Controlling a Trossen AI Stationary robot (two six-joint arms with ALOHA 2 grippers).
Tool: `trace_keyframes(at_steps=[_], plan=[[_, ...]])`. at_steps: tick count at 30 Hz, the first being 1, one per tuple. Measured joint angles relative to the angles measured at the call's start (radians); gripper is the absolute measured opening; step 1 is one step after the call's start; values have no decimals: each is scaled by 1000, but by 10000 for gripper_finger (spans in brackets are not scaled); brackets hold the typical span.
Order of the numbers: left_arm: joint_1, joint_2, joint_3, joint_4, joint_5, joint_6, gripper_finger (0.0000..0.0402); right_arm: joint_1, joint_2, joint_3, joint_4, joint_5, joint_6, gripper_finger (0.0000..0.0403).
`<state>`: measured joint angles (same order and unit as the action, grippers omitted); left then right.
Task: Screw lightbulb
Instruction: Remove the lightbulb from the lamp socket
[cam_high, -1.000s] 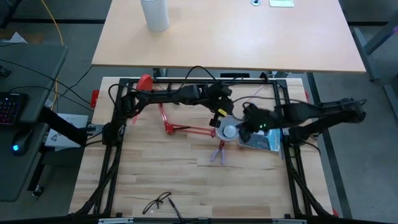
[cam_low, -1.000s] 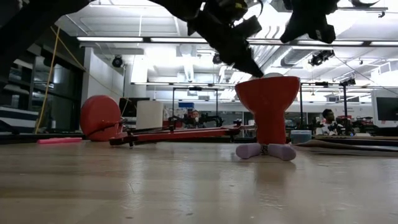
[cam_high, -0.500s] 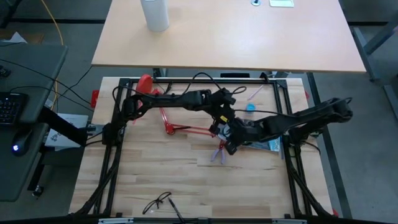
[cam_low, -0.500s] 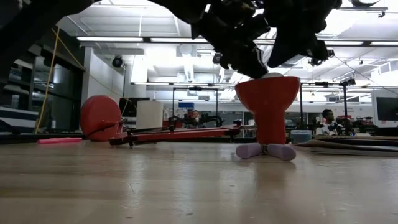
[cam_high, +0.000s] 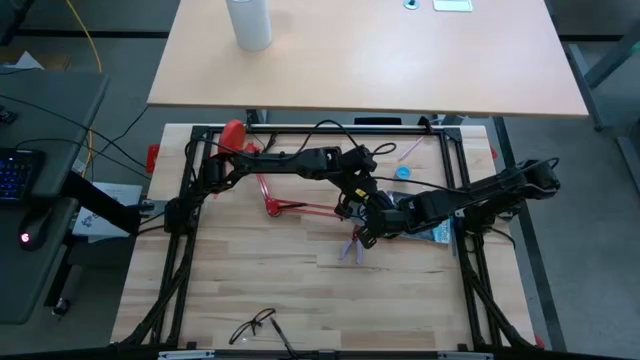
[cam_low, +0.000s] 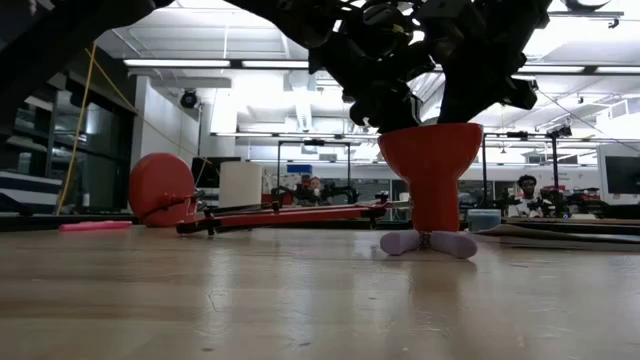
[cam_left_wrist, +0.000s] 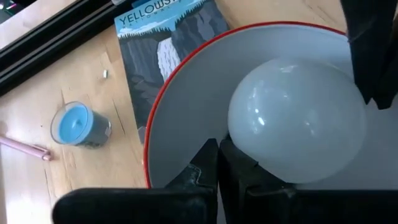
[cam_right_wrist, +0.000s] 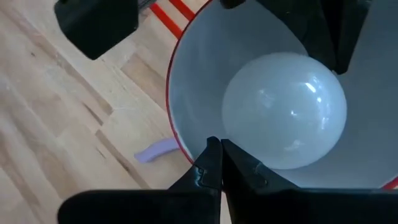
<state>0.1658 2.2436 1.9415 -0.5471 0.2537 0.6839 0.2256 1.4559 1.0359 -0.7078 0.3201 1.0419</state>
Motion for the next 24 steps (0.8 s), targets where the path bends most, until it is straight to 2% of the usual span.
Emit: trace_keyframes(at_steps=[6, 11, 20, 24], plan=[[7, -1, 3, -44, -22, -23, 0, -12, -21, 1, -99, 25, 24, 0], [8, -5, 4, -114, 18, -102, 0, -39, -48, -4, -157, 70, 23, 0], [-21, -8, 4, -222, 77, -122, 0, -139, -159, -6, -290, 147, -109, 0], [-24, -34, 0, -283, 73, -120, 0, -171, -238, -6, -291, 170, -134, 0]])
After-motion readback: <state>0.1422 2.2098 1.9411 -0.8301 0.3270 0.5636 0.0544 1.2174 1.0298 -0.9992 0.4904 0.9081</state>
